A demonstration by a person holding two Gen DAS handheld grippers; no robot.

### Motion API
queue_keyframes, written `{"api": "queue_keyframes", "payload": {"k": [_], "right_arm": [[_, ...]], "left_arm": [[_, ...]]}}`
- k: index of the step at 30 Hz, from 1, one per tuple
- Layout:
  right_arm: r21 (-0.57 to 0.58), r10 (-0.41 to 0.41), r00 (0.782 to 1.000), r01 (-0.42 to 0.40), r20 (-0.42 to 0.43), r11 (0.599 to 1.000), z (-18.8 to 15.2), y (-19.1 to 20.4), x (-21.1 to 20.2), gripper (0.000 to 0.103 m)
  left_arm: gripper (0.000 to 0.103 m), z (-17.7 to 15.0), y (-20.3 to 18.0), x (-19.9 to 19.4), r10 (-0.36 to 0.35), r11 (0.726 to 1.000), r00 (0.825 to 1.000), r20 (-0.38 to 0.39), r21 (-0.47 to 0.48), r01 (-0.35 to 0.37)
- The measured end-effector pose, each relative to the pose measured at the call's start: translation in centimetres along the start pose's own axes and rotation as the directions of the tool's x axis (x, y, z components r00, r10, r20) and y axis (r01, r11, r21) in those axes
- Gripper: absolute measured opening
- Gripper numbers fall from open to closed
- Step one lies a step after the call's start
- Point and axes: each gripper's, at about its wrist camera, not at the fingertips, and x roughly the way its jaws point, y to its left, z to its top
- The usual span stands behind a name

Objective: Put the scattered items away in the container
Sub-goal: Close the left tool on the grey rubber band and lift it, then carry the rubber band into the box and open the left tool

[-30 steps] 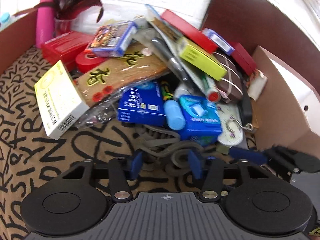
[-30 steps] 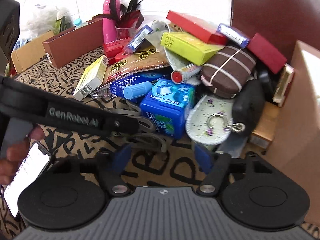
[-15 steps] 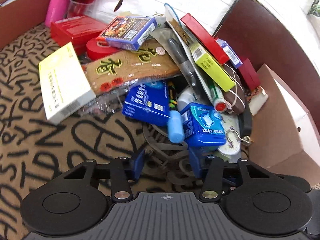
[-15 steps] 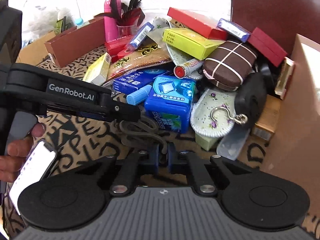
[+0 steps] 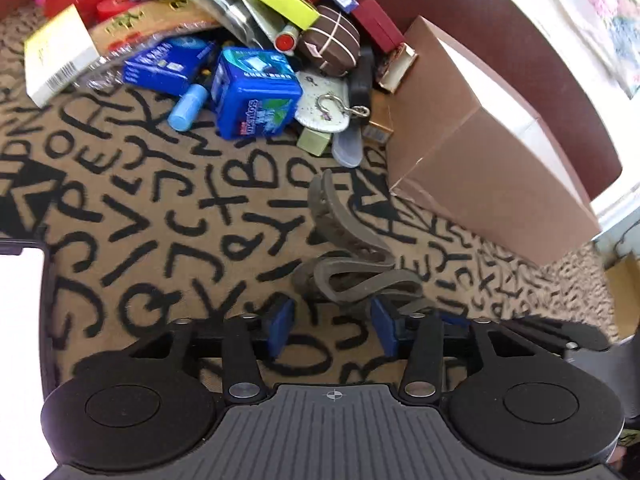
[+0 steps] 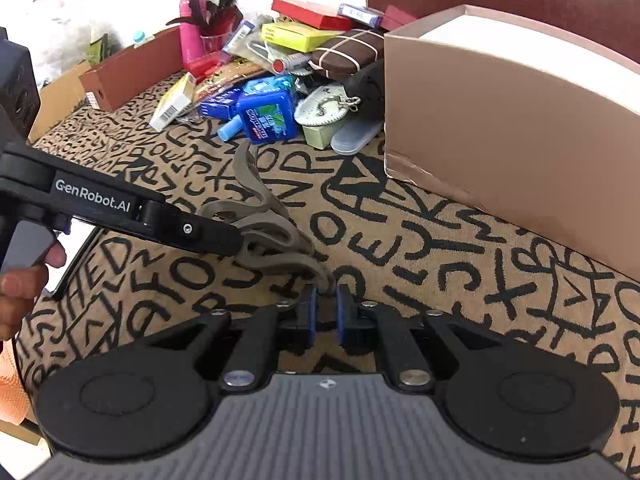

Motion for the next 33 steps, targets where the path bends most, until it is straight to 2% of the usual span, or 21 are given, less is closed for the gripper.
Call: {"api": "queue_keyframes", "payload": {"k": [4, 7, 12, 16, 18, 19, 20, 21, 24, 25, 26, 33], "right_arm": [[-0.028, -0.006, 1.000, 0.007, 0.027, 1.000, 0.8, 0.4, 0.3, 0.019], [-0.047, -0.003, 0.999, 0.005, 0.034, 0.999, 1.0, 0.5, 0.5, 0.040], [-0.053, 0.012, 1.000, -0.010, 0.021, 0.999, 1.1, 0.3, 0.9, 0.041], [-0.038, 0.028, 1.000, -0.027, 0.002, 0.999, 1.4, 0.1, 1.8, 0.041], [-0.038, 0.043, 0.999, -0.043, -0.002, 0.998, 1.5, 0.1, 2.1, 0.042], [-0.030, 0.048, 0.999, -0.048, -0.001, 0.998, 1.5, 0.0, 2.2, 0.044], [-0.021, 0.053, 0.999, -0.053, -0.001, 0.998, 1.6, -0.1, 2.2, 0.045], [-0.010, 0.057, 0.998, -0.057, -0.002, 0.998, 1.6, -0.3, 2.3, 0.045], [-0.002, 0.060, 0.998, -0.060, 0.007, 0.998, 1.4, -0.4, 1.6, 0.040], [-0.003, 0.049, 0.999, -0.049, 0.012, 0.999, 1.2, -0.5, 1.3, 0.029], [-0.001, 0.026, 1.000, -0.026, 0.016, 1.000, 1.1, -0.6, 0.9, 0.025], [0.022, 0.032, 0.998, -0.033, 0.059, 0.999, 0.2, -1.5, -2.7, 0.025]], "left_arm": [[0.063, 0.7, 0.3, -0.8, 0.017, 1.000, 0.999, 0.027, -0.002, -0.017], [0.067, 1.5, -0.4, -0.7, 0.010, 1.000, 1.000, 0.027, 0.006, -0.010], [0.072, 3.1, -2.3, 1.0, -0.013, 0.998, 1.000, 0.016, 0.062, 0.012], [0.075, 3.9, -2.6, 3.0, 0.008, 0.997, 1.000, -0.003, 0.070, -0.007], [0.076, 4.0, -2.3, 3.6, -0.004, 0.999, 1.000, -0.021, 0.049, 0.005], [0.076, 4.0, -2.3, 3.6, -0.003, 0.998, 1.000, -0.015, 0.055, 0.004], [0.065, 4.0, -2.4, 3.6, -0.003, 0.997, 1.000, -0.023, 0.077, 0.005], [0.060, 3.8, -2.5, 3.5, -0.008, 0.995, 0.999, -0.031, 0.096, 0.011], [0.054, 3.4, -2.4, 2.8, -0.004, 0.996, 1.000, -0.021, 0.089, 0.006], [0.054, 3.3, -2.4, 2.5, -0.002, 0.997, 1.000, -0.020, 0.082, 0.004], [0.050, 3.1, -2.5, 2.2, -0.005, 0.997, 1.000, -0.019, 0.076, 0.006], [0.045, 2.0, -4.8, 0.1, -0.020, 0.997, 1.000, 0.011, 0.074, 0.020]]}}
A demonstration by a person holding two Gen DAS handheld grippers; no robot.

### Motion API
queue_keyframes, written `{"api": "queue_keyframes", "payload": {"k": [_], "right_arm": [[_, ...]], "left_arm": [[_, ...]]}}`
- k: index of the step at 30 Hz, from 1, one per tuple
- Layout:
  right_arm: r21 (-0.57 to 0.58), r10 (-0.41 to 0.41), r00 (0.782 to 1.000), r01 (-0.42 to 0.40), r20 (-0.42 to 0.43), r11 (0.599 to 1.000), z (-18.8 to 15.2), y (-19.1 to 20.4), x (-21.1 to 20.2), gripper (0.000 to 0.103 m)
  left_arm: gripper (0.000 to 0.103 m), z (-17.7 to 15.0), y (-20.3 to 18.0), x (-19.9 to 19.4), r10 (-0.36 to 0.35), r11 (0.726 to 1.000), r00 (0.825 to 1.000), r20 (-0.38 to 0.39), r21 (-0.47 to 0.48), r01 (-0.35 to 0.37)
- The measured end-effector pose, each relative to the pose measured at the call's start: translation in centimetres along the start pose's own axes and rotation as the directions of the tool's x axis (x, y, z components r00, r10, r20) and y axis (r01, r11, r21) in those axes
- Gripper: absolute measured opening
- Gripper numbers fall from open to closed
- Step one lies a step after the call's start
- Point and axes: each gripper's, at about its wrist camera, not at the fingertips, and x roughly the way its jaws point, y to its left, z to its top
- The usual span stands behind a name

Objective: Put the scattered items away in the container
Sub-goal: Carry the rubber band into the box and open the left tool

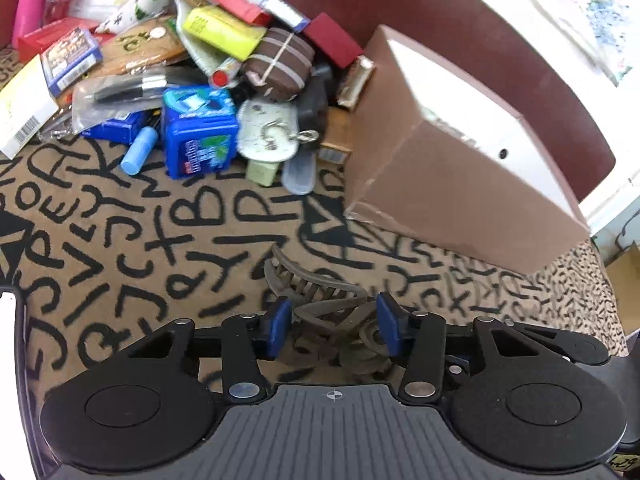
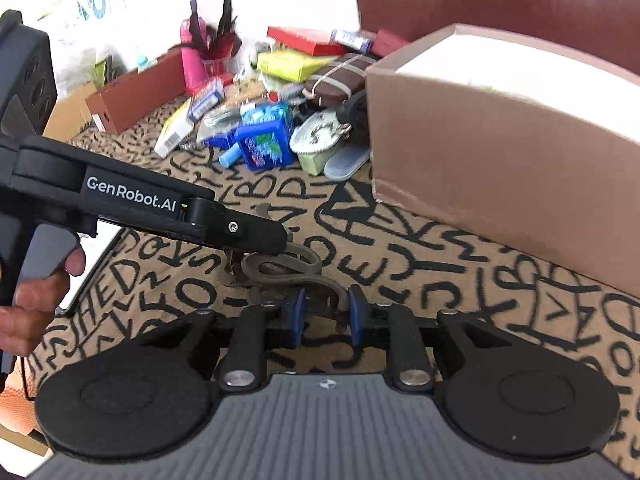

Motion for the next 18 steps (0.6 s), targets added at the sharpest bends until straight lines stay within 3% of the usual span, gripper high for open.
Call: {"api": "queue_keyframes", "payload": {"k": [5, 10, 14, 18], "right_arm": [[0.013, -0.017, 0.996, 0.016, 0.089, 1.000, 1.0, -1.1, -4.4, 0.025], [0.017, -0.051, 0.981, 0.049, 0.189, 0.999, 3.9, -3.3, -8.6, 0.025], [-0.007, -0.118, 0.961, 0.123, 0.251, 0.992, 6.8, -6.0, -10.6, 0.025], [0.017, -0.165, 0.954, 0.166, 0.252, 0.986, 8.5, -9.7, -10.7, 0.025]], "left_arm": [[0.044, 1.2, -3.9, -2.4, -0.030, 0.998, 0.998, 0.061, 0.050, 0.027], [0.044, 4.6, -8.6, -3.4, -0.082, 0.991, 0.988, 0.129, 0.116, 0.067], [0.044, 8.1, -11.9, -2.0, -0.146, 0.984, 0.979, 0.140, 0.123, 0.129], [0.044, 10.7, -15.0, 1.6, -0.174, 0.976, 0.977, 0.127, 0.156, 0.153]]}}
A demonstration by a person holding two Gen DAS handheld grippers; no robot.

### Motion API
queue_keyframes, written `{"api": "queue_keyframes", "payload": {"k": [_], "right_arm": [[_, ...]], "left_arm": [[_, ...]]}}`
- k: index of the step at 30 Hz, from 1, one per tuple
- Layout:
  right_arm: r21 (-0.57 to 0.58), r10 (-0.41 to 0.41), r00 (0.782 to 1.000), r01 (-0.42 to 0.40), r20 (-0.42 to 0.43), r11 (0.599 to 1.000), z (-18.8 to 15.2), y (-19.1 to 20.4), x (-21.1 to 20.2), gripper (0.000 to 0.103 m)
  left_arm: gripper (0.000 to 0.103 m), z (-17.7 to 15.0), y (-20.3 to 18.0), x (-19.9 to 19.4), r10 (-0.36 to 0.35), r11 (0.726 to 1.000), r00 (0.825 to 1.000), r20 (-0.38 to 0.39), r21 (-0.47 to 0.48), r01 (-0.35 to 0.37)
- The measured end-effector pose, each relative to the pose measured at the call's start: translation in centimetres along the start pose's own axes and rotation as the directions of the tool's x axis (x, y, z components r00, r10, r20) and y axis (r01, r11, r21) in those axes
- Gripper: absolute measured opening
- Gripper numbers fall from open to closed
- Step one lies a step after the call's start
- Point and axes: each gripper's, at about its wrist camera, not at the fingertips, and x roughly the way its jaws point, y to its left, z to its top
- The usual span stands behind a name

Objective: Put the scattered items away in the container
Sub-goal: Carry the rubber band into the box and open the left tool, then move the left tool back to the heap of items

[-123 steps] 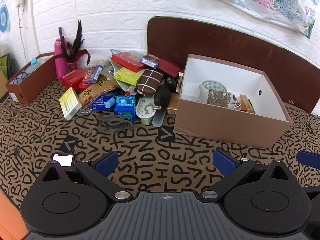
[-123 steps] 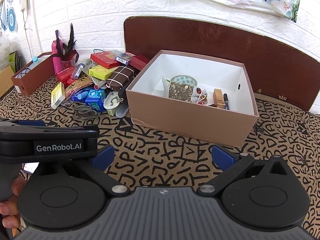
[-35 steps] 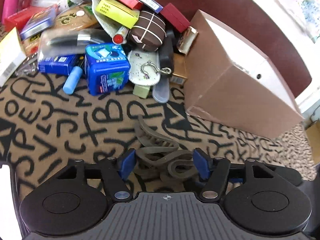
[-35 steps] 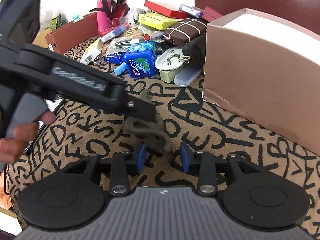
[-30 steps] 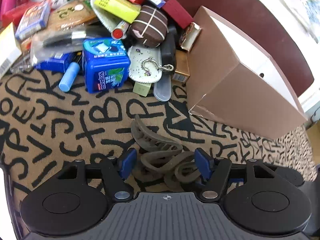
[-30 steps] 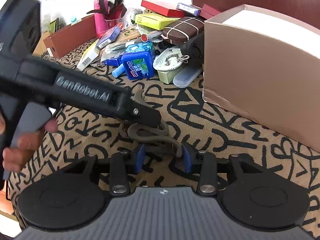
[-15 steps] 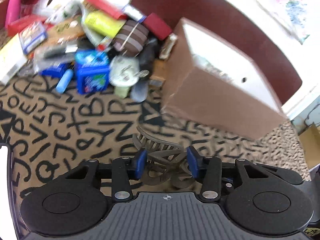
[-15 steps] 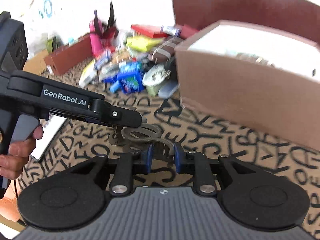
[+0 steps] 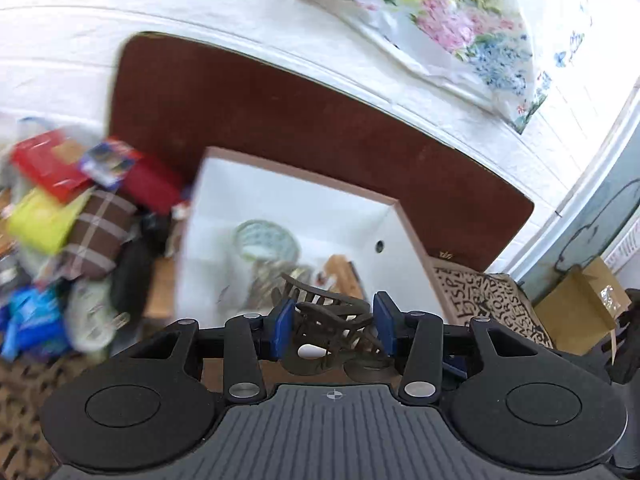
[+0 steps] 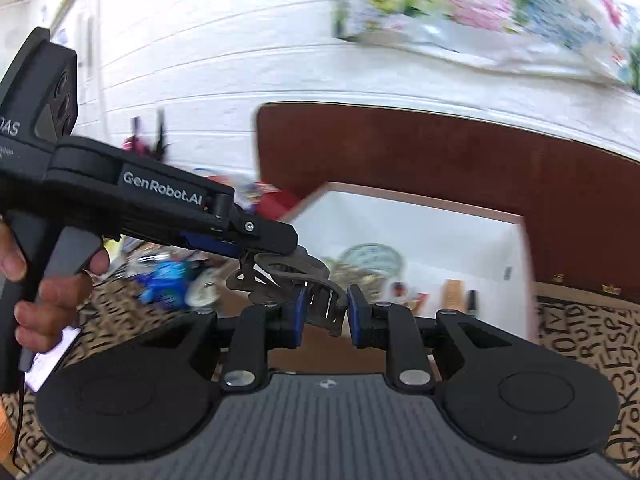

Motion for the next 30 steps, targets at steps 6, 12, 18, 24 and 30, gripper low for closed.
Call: {"api": "queue_keyframes", "payload": {"k": [6, 12, 18, 24, 30], "right_arm": [[0.039, -0.040, 0.997, 0.042, -0.067, 0.998, -0.3, -5.2, 3.5, 0.024], [0.083, -0.046, 0.988, 0.059, -0.147, 0.995, -1.9, -7.8, 6.1, 0.024], [0.093, -0.063, 0.979, 0.082, -0.196, 0.992, -2.6, -8.2, 7.8, 0.025], [0.077, -0.112, 0.980, 0.126, -0.166, 0.989, -2.5, -8.1, 7.3, 0.064], [0.050, -0.161, 0.981, 0.167, -0.105, 0.985, -1.9, -7.2, 5.6, 0.086]], "left_arm": [[0.043, 0.4, 0.4, 8.0, -0.049, 0.996, 0.995, -0.091, -0.074, 0.042], [0.043, -0.1, 1.0, 12.5, -0.041, 0.997, 0.987, -0.157, -0.075, 0.029], [0.055, -0.6, 1.2, 14.0, -0.019, 0.999, 0.984, -0.179, -0.051, 0.010], [0.094, -0.7, 1.4, 12.9, 0.016, 0.999, 0.992, -0.124, -0.041, -0.022], [0.102, -0.6, 2.0, 11.3, 0.015, 0.994, 0.995, -0.095, -0.102, -0.025]]}}
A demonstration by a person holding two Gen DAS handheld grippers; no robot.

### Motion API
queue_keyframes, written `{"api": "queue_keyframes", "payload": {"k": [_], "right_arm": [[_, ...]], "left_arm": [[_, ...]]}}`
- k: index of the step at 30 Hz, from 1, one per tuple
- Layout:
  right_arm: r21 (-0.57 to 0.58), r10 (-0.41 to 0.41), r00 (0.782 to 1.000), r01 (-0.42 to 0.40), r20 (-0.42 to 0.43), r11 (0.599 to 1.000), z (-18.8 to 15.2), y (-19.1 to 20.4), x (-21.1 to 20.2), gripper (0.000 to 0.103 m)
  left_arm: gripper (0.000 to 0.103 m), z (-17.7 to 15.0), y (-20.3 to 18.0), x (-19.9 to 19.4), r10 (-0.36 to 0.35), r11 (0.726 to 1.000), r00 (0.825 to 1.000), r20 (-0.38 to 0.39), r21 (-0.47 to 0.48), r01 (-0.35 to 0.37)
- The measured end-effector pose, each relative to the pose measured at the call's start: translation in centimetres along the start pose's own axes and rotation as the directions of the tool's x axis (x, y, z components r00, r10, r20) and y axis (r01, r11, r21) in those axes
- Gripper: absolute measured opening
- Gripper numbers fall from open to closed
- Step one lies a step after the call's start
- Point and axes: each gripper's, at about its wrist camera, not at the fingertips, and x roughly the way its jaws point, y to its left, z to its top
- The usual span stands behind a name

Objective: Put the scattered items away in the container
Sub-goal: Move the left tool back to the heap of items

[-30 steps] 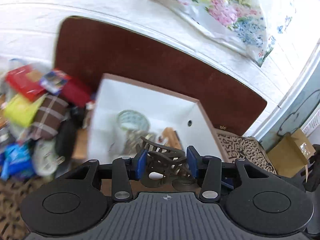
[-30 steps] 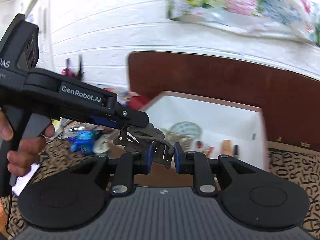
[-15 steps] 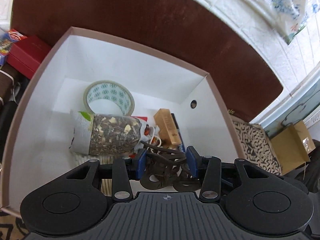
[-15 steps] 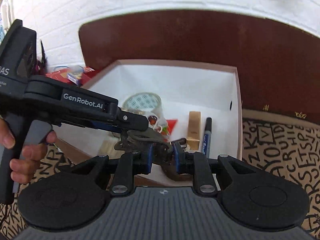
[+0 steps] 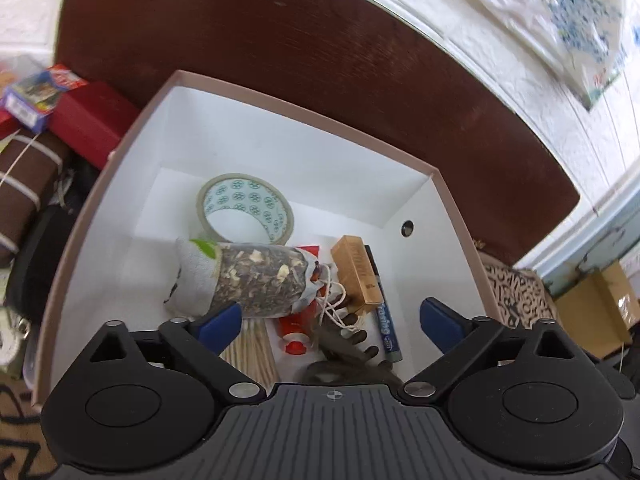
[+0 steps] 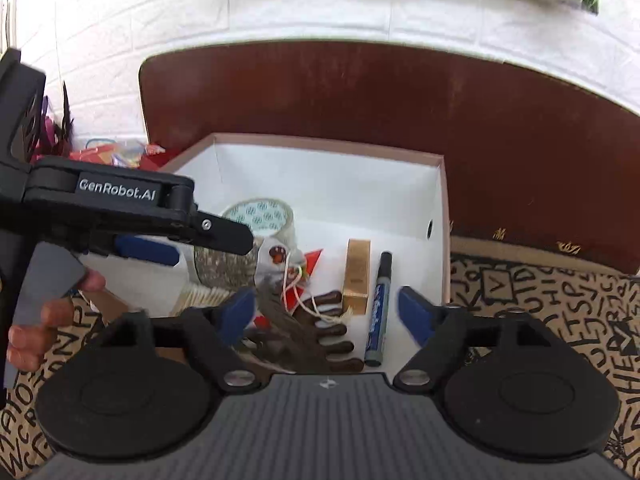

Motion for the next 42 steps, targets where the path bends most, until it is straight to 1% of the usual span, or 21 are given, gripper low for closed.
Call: {"api": "queue_keyframes", "payload": {"k": [3, 6, 8, 11, 13, 16, 19, 21, 25, 29, 31, 33, 37, 39, 40, 42], "right_arm": [[-0.024, -0.022, 1.000, 0.023, 0.021, 0.999, 0.1, 0.6, -0.8, 0.086], [-0.024, -0.011, 1.000, 0.011, 0.028, 1.000, 0.2, 1.1, -1.5, 0.086], [-0.025, -0.006, 1.000, 0.007, 0.030, 1.000, 0.2, 1.3, -1.7, 0.090], [-0.023, -0.012, 0.999, 0.013, 0.030, 1.000, 0.1, 1.9, -2.1, 0.093], [-0.017, -0.007, 1.000, 0.007, 0.027, 1.000, 0.1, 2.3, -2.4, 0.094], [-0.030, 0.005, 0.999, -0.004, 0.048, 1.000, 0.3, 3.7, -3.3, 0.095], [-0.051, 0.046, 0.995, -0.041, 0.085, 0.998, 0.6, 5.7, -4.3, 0.097], [-0.067, 0.088, 0.989, -0.080, 0.120, 0.995, 0.7, 7.5, -4.8, 0.098], [-0.123, 0.189, 0.971, -0.172, 0.144, 0.977, 0.8, 12.1, -4.5, 0.099], [-0.204, 0.280, 0.952, -0.252, 0.121, 0.946, 0.1, 17.0, -3.5, 0.099], [-0.232, 0.308, 0.946, -0.279, 0.098, 0.932, -0.5, 19.0, -2.8, 0.099], [-0.231, 0.329, 0.942, -0.308, 0.061, 0.923, -1.2, 20.7, -1.7, 0.099], [-0.240, 0.381, 0.924, -0.367, 0.012, 0.898, -3.4, 24.1, 0.4, 0.099], [-0.276, 0.384, 0.923, -0.367, 0.008, 0.888, -4.3, 25.7, 1.5, 0.099], [-0.290, 0.380, 0.925, -0.360, 0.013, 0.887, -4.4, 26.3, 2.2, 0.099], [-0.298, 0.366, 0.930, -0.345, 0.017, 0.890, -4.3, 26.9, 3.8, 0.099]], "left_arm": [[0.102, -0.3, 0.0, -0.5, 0.000, 1.000, 1.000, -0.005, -0.002, 0.000], [0.102, -0.8, 0.0, -1.1, -0.004, 1.000, 1.000, -0.003, -0.005, 0.004], [0.102, -1.1, -0.2, -1.7, -0.007, 1.000, 1.000, 0.009, 0.017, 0.007], [0.102, -1.8, -0.7, -2.8, -0.003, 0.998, 1.000, 0.028, 0.068, 0.001], [0.102, -2.3, -0.8, -3.8, 0.010, 0.997, 0.999, 0.049, 0.080, -0.013], [0.102, -2.9, 0.2, -5.7, 0.015, 0.999, 0.996, 0.083, 0.038, -0.019], [0.102, -3.8, 1.5, -8.8, 0.034, 0.998, 0.989, 0.146, 0.040, -0.041], [0.103, -4.3, 2.8, -11.0, 0.060, 0.997, 0.986, 0.158, 0.034, -0.066], [0.103, -5.8, 6.6, -15.5, 0.113, 0.993, 0.975, 0.190, -0.037, -0.108], [0.103, -7.4, 10.7, -19.3, 0.198, 0.980, 0.957, 0.212, -0.063, -0.189], [0.103, -8.1, 12.6, -20.4, 0.251, 0.968, 0.945, 0.212, -0.067, -0.242], [0.103, -8.6, 14.4, -20.8, 0.294, 0.956, 0.934, 0.201, -0.068, -0.286], [0.103, -9.1, 17.4, -20.3, 0.314, 0.949, 0.935, 0.167, -0.076, -0.305], [0.101, -8.8, 18.5, -19.8, 0.309, 0.951, 0.937, 0.163, -0.071, -0.301], [0.100, -8.4, 19.0, -19.5, 0.300, 0.954, 0.941, 0.160, -0.070, -0.292], [0.096, -7.5, 20.0, -18.6, 0.276, 0.961, 0.949, 0.149, -0.064, -0.270]]}}
